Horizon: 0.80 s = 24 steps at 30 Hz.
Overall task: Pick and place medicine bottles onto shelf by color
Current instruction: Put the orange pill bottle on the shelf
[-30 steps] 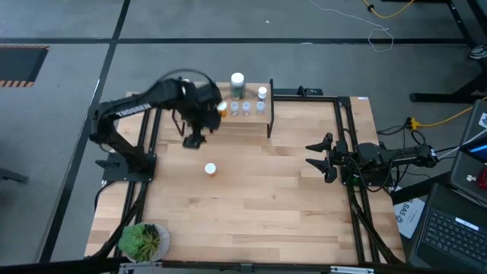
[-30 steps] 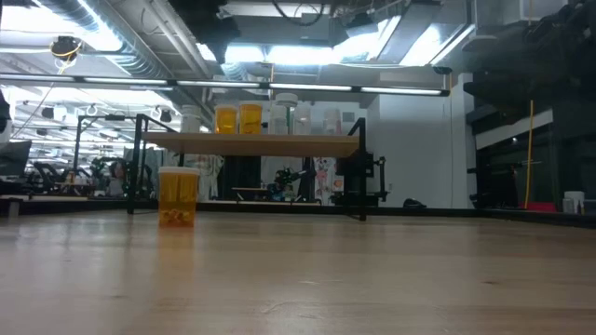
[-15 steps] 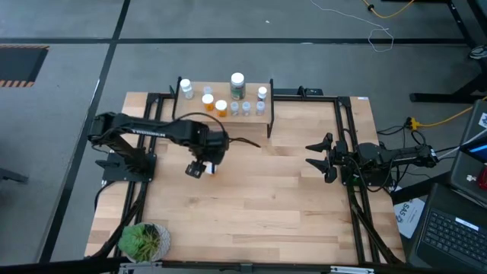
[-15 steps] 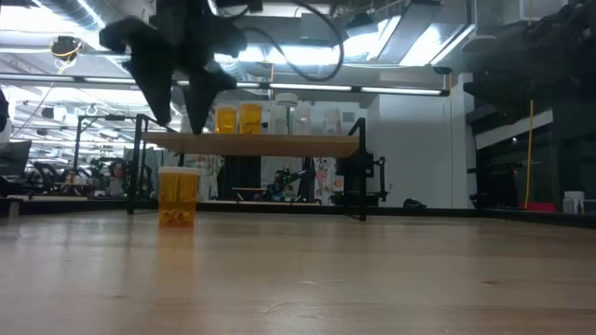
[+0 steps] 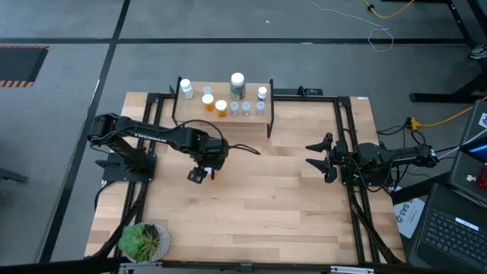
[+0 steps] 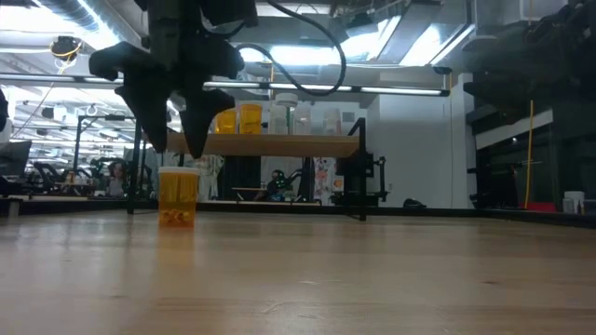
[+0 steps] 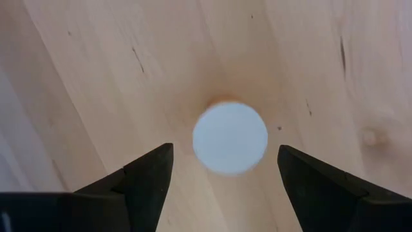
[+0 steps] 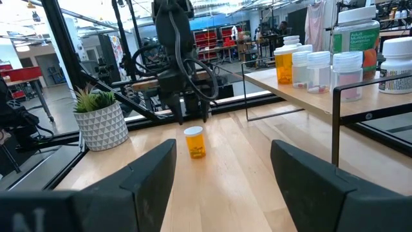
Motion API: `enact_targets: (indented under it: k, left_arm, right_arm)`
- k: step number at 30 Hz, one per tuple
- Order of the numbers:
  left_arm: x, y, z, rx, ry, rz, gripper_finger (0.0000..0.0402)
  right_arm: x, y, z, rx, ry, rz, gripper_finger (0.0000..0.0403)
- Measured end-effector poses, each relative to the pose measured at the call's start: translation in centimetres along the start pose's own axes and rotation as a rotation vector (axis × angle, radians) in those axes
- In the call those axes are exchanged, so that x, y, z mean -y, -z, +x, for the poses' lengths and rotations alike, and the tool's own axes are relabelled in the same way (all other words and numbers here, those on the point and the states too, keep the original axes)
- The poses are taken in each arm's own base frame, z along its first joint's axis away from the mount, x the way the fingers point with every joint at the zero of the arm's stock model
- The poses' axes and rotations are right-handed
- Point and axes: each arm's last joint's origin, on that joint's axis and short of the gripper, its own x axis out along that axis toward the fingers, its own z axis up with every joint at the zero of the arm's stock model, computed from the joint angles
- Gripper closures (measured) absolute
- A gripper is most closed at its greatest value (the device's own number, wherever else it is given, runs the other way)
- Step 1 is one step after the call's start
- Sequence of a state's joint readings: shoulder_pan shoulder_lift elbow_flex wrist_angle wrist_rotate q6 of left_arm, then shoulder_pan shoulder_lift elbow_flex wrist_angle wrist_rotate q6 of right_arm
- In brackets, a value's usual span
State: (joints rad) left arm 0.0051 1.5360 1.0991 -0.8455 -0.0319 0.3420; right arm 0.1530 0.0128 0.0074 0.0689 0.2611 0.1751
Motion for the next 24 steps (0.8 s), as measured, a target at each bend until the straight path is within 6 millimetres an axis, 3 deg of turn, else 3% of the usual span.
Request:
enact_targets:
  k: [24]
  left_arm:
    - [0.7, 1.3, 3.4, 0.080, 0.004, -0.079, 0.0127]
  right_arm:
    - [0.0, 0.0, 0.0, 0.000, 0.000, 0.000, 0.0148]
